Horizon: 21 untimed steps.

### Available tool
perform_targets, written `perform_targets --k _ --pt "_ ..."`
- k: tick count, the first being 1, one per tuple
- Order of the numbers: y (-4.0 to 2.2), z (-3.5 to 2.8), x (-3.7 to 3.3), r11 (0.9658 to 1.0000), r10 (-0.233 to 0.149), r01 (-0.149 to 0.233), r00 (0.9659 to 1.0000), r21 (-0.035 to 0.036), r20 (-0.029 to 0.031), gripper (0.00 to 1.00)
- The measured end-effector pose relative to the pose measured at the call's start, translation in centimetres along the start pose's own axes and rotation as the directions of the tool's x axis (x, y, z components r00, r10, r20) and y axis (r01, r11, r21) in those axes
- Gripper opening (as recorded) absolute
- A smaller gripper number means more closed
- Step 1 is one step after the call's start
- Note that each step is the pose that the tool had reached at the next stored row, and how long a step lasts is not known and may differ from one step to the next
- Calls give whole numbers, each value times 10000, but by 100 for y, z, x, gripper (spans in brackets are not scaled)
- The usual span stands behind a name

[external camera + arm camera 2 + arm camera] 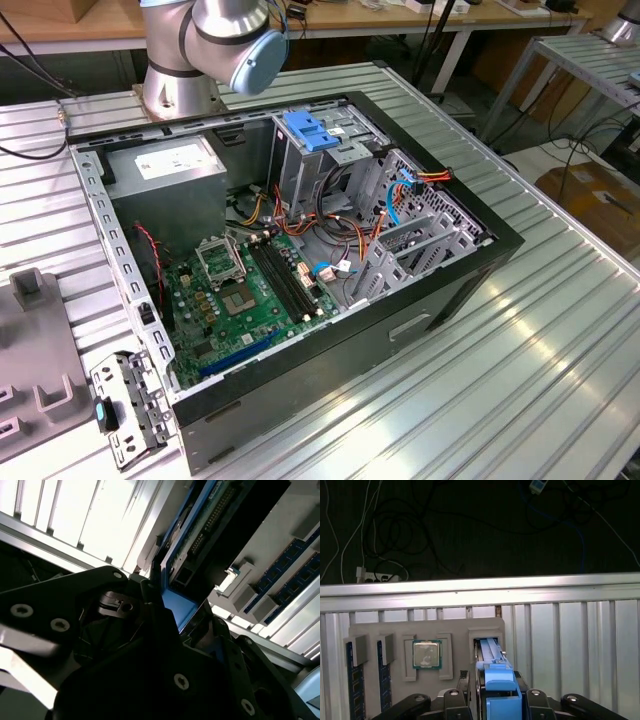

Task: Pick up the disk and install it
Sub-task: 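Pick up the disk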

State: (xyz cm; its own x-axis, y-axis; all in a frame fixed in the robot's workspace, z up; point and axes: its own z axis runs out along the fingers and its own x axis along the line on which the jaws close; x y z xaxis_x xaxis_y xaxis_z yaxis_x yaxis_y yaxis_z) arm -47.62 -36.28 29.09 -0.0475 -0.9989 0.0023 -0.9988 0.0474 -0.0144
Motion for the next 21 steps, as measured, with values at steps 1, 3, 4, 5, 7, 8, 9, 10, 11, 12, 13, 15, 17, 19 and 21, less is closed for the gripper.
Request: perform_targets --k 1,3,4,5,7,8,9,10,11,12,13,15,17,19,21 --pt "0 0 0 10000 1 -1 10000 0 1 45" --pt "0 1 1 10000 -1 1 10000 1 0 45" --pt "0 1 1 10000 -1 1 10000 0 0 45" --pt "0 1 2 10000 -2 2 10000 0 0 44" --pt "0 3 1 10000 -1 1 10000 1 0 37" --pt "0 4 1 10000 -1 1 10000 0 0 37" --pt "0 4 1 10000 -1 1 10000 0 0 37" --pt "0 4 1 10000 -1 1 10000 0 0 37" --pt "0 6 2 10000 -1 1 10000 0 0 37" --pt "0 6 1 10000 -1 1 10000 0 0 37" --pt "0 6 1 10000 -1 1 10000 0 0 37" --pt "0 7 1 10000 -1 1 10000 1 0 37" --pt "0 7 1 10000 -1 1 10000 0 0 37" --pt "0 7 1 10000 -2 2 10000 0 0 37" --pt "0 7 1 9999 -113 113 9999 1 1 37"
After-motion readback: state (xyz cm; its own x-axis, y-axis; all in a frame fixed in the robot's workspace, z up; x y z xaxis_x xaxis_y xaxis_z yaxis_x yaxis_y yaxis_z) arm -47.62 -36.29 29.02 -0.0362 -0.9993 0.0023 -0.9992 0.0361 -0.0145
